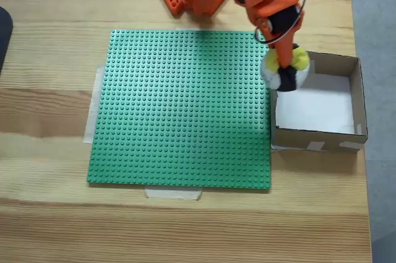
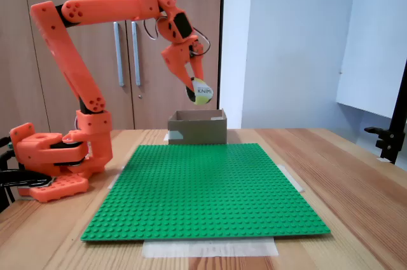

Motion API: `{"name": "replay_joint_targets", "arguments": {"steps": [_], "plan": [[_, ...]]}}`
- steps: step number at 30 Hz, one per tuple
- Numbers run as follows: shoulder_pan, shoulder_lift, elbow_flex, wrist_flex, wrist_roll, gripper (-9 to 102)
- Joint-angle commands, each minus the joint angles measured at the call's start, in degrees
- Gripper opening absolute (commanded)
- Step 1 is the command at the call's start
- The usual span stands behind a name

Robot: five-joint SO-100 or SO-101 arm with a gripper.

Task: Pick the ball and put it in the box.

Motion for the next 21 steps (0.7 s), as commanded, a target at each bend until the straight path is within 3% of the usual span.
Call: {"name": "replay_joint_targets", "arguments": {"steps": [1, 21], "plan": [[-1.14, -0.53, -4.57, -0.70, 0.09, -1], [-7.29, -17.93, -18.46, -0.44, 0.97, -1]]}}
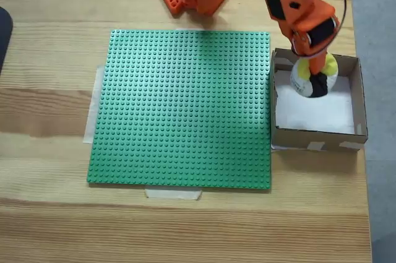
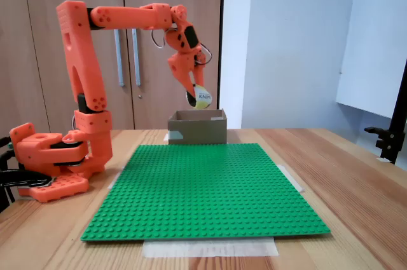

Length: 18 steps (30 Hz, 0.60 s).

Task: Pick the ball and put it in the box.

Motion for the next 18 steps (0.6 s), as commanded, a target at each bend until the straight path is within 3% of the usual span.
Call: {"name": "replay_joint_targets", "arguments": {"steps": [1, 18], "plan": [[-1.41, -1.85, -6.24, 0.26, 0.70, -1], [-3.60, -8.61, -5.36, -2.37, 3.25, -1]]}}
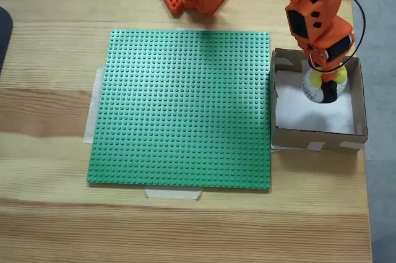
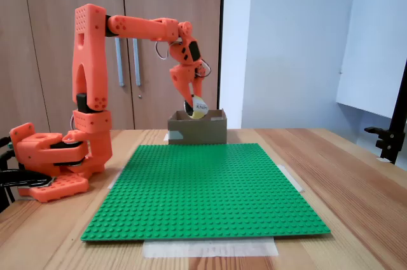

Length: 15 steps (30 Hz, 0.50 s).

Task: Pick the ball and put it in the box.

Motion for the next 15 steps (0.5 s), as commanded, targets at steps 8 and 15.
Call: {"name": "replay_joint_targets", "arguments": {"steps": [8, 15], "plan": [[0.44, 1.05, 3.69, -5.10, -0.09, -1], [1.49, 1.05, 7.12, -7.47, -0.53, -1]]}}
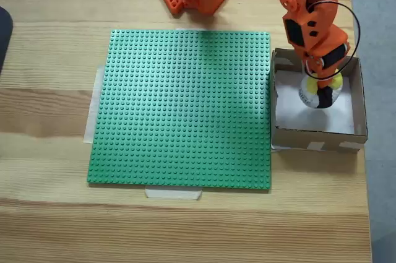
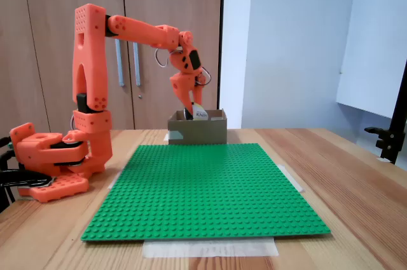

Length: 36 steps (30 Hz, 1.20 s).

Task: Pick the ball and put it in the box.

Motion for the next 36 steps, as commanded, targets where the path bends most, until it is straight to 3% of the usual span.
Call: {"name": "replay_joint_targets", "arguments": {"steps": [1, 10, 25, 36], "plan": [[1.14, 1.05, -0.44, -1.41, -0.53, -1], [1.32, 0.97, -0.62, -1.76, -0.53, 0], [1.67, 1.85, -1.93, -1.49, 0.09, 16], [2.37, 4.48, -3.78, -0.44, -0.35, 19]]}}
